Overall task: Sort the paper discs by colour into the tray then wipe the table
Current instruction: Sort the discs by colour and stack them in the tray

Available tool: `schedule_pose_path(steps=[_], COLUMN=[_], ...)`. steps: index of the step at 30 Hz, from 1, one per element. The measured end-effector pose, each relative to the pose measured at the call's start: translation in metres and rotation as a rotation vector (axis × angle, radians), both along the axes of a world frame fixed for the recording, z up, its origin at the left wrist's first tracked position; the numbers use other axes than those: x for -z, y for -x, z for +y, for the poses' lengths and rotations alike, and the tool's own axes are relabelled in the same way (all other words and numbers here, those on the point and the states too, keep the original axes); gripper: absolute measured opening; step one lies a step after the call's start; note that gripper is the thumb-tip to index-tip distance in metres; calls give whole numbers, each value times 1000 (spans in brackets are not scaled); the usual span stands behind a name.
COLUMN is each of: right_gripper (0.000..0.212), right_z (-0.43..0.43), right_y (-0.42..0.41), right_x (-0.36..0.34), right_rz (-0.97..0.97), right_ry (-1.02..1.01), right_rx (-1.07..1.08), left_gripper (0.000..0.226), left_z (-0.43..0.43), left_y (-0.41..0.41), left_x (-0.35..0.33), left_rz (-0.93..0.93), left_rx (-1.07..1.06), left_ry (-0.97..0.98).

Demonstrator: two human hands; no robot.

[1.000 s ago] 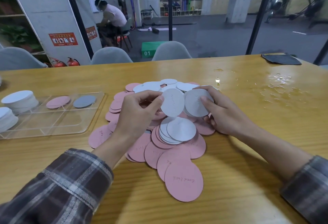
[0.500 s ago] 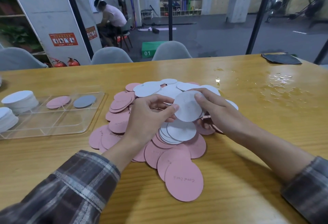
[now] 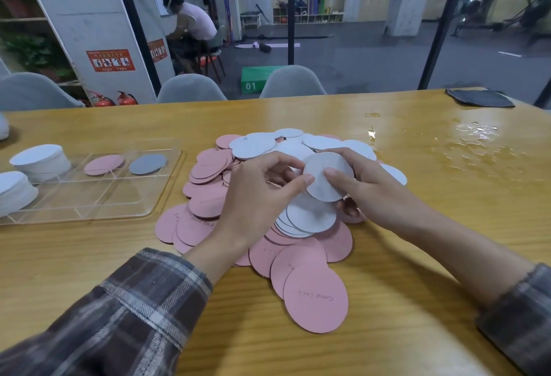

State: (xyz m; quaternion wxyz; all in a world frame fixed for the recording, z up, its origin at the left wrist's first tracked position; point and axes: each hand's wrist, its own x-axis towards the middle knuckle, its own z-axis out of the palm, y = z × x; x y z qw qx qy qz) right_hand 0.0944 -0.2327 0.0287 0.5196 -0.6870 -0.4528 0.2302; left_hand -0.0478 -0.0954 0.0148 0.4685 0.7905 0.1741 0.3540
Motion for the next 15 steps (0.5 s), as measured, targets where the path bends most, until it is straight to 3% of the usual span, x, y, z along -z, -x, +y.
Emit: schedule_pose_path(steps=[5,10,12,15], right_gripper=[22,22,20,22], right_z=[1,1,1,0], right_y=[-2,-10,-17,-26], right_x=[2,6,9,13], right_rz=[6,-105,-173,-227], right_ry=[12,15,26,59], right_rx=[-4,54,126,187], left_gripper=[25,18,25,52], left_z=[0,0,2,8], left_y=[-1,-1,2,9], left_x=[1,1,1,4], left_rz=[10,36,127,380], left_rx=[0,-19,-14,28], left_ry=[-75,-147,-230,-454])
